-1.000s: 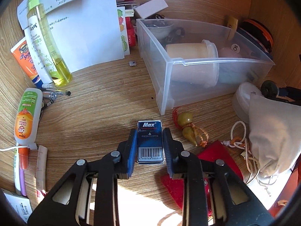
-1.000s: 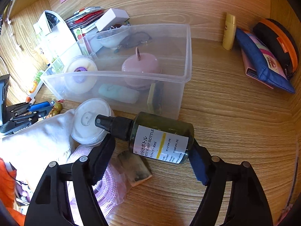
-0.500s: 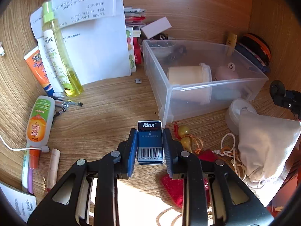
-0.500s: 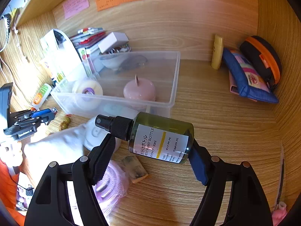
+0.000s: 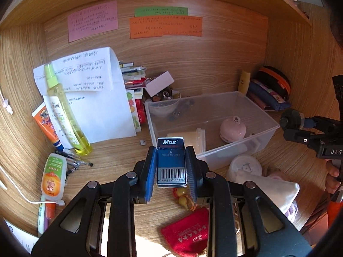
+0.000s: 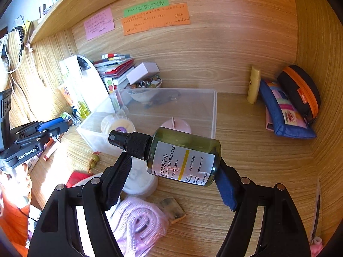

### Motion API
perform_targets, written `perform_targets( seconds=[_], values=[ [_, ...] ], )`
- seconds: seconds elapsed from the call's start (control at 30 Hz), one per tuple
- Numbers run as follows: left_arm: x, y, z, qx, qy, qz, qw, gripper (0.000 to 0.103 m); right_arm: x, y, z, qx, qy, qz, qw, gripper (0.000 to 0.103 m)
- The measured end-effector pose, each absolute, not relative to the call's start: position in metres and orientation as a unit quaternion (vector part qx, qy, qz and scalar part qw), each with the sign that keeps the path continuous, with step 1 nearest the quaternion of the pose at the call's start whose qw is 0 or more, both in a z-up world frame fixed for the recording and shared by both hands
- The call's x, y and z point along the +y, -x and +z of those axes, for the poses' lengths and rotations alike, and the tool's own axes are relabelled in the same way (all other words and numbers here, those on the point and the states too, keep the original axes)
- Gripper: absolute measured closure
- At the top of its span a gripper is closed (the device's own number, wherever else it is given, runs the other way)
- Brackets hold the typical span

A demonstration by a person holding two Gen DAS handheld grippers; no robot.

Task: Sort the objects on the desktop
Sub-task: 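Carry the staple box and green spray bottle over the clear box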

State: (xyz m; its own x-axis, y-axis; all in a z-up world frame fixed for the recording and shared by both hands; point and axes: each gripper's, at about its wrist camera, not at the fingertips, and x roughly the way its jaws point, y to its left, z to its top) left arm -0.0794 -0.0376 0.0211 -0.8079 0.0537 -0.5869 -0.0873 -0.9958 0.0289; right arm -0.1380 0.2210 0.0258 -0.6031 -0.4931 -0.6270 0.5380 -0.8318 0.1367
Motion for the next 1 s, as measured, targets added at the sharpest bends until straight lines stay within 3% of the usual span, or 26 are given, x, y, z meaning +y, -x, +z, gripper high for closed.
perform_targets(
  seconds=[1.0],
  values=[
    [0.011,0.149,0.013,0.006,0.328,0.936,0.127,0.076,0.189,0.191,0.017,0.041,-0.357,-0.887,0.289,0.031]
  ],
)
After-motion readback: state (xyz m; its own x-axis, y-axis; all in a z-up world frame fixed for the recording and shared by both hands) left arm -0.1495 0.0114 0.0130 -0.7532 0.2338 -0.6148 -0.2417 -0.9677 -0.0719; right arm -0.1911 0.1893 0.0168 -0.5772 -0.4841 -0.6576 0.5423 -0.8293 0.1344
